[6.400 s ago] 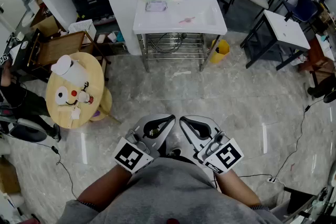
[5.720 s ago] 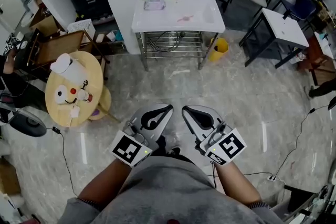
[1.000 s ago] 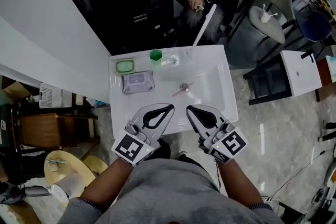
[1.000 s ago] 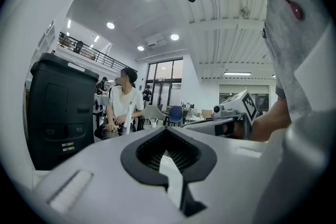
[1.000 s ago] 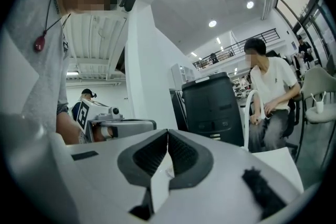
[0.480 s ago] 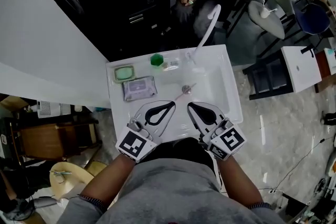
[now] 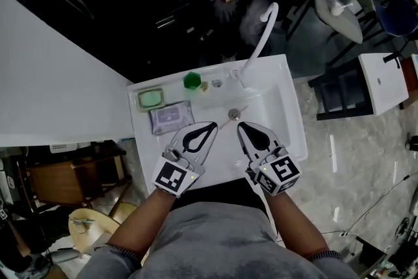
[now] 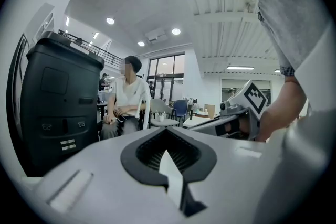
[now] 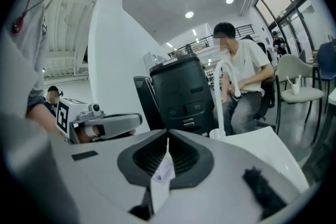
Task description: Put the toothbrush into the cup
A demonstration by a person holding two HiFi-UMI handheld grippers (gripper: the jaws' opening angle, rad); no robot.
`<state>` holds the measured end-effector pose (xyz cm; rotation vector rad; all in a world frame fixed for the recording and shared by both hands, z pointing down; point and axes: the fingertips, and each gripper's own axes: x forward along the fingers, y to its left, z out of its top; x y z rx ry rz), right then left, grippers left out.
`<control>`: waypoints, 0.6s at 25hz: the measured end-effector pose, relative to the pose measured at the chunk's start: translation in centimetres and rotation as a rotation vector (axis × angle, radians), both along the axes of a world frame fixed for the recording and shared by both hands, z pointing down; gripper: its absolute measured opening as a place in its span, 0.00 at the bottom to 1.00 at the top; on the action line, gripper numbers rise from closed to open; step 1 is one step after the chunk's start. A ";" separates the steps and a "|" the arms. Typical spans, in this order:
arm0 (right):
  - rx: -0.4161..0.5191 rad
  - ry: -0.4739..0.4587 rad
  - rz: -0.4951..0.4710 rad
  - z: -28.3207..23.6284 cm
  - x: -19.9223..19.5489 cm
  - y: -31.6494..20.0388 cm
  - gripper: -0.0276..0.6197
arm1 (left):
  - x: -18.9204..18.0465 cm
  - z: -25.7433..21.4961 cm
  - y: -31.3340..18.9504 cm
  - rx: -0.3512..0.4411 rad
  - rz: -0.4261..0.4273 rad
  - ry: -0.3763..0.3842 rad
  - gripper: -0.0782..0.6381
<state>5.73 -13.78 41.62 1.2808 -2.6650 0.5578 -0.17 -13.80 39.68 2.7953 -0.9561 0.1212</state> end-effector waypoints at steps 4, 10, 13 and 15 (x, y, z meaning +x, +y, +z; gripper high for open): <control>-0.093 -0.004 0.084 3.7 1.9 -2.2 0.07 | 0.4 2.6 -2.2 0.000 -0.015 -0.020 0.12; -0.259 -0.025 0.246 10.4 4.6 -4.9 0.07 | 2.3 5.5 -4.5 -0.015 -0.023 -0.040 0.12; -0.371 -0.067 0.350 14.4 6.0 -5.3 0.07 | 3.6 7.2 -5.1 -0.017 -0.002 -0.050 0.12; -0.439 -0.084 0.416 16.7 6.8 -5.4 0.07 | 4.5 8.5 -5.4 -0.022 0.014 -0.064 0.11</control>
